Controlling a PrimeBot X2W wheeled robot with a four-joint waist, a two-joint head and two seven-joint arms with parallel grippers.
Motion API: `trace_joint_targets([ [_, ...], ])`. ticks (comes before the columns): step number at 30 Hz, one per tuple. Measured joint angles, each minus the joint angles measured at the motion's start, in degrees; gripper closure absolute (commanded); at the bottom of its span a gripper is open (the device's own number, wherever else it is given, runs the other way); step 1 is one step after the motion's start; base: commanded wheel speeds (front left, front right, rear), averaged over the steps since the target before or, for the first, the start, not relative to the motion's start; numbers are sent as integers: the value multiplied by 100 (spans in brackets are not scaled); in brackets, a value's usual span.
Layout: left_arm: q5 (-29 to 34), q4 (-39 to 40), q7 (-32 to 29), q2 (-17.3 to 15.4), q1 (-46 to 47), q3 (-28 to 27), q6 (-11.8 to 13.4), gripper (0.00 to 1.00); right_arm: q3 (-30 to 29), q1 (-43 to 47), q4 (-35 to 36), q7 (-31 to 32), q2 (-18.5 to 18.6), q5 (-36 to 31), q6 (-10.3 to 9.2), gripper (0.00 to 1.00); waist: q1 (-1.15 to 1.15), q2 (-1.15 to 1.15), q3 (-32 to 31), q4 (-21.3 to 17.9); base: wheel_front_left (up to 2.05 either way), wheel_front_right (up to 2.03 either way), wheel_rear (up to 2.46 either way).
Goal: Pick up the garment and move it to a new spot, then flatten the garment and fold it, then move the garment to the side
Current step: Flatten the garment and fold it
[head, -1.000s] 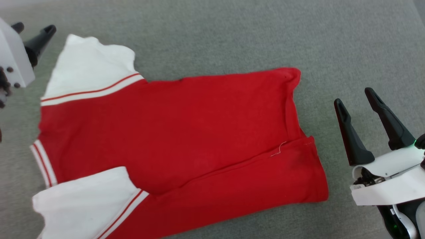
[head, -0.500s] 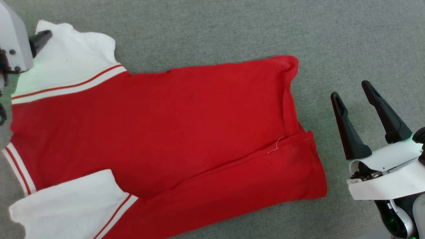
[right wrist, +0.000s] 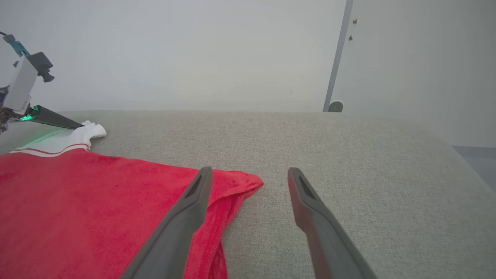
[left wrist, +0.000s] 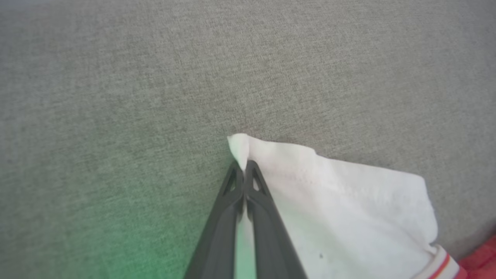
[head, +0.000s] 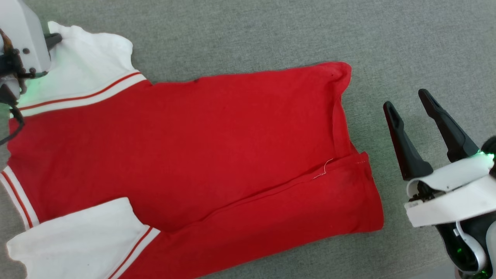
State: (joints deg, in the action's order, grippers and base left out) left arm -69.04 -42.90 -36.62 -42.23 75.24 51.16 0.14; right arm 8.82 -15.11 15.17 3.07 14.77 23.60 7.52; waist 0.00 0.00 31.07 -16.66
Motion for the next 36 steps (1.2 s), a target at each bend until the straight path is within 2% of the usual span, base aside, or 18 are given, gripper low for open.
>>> trace_joint_targets([
  [4, 2, -171, 11, 92, 79, 5, -23, 100, -151, -171, 15, 638, -138, 258, -1, 0, 0, 0, 3, 13, 0, 0, 0],
  [9, 23, -304, 11, 193, 149, 34, -88, 100, -435, -663, -120, 1867, -222, 315, -3, 0, 0, 0, -11, 74, 0, 0, 0],
  [17, 48, -453, 59, 388, 261, 74, -192, 100, -536, -1876, -965, 3819, -475, 254, -3, 0, 0, 0, -3, 219, 0, 0, 0],
  [28, 81, -662, 157, 671, 444, 98, -330, 100, -468, -2967, -2532, 5282, -648, -60, -3, 0, 0, 0, 87, 444, 0, 0, 0],
  [32, 80, -758, 187, 744, 477, 98, -375, 100, -487, -3227, -2924, 5558, -758, -93, -3, 0, 0, 0, 97, 488, 0, 0, 0],
  [33, 79, -781, 189, 765, 489, 98, -391, 100, -460, -3282, -2991, 5625, -757, -100, -4, 25, 0, 0, 96, 499, 0, 0, 0],
  [34, 79, -801, 200, 778, 493, 99, -403, 100, -427, -3326, -3039, 5666, -757, -94, -4, 100, 0, 0, 96, 509, 0, 0, 0],
  [36, 77, -847, 230, 811, 505, 102, -425, 100, -396, -3405, -3139, 5740, -754, -41, -4, 100, 0, 0, 93, 526, 0, 0, 0],
])
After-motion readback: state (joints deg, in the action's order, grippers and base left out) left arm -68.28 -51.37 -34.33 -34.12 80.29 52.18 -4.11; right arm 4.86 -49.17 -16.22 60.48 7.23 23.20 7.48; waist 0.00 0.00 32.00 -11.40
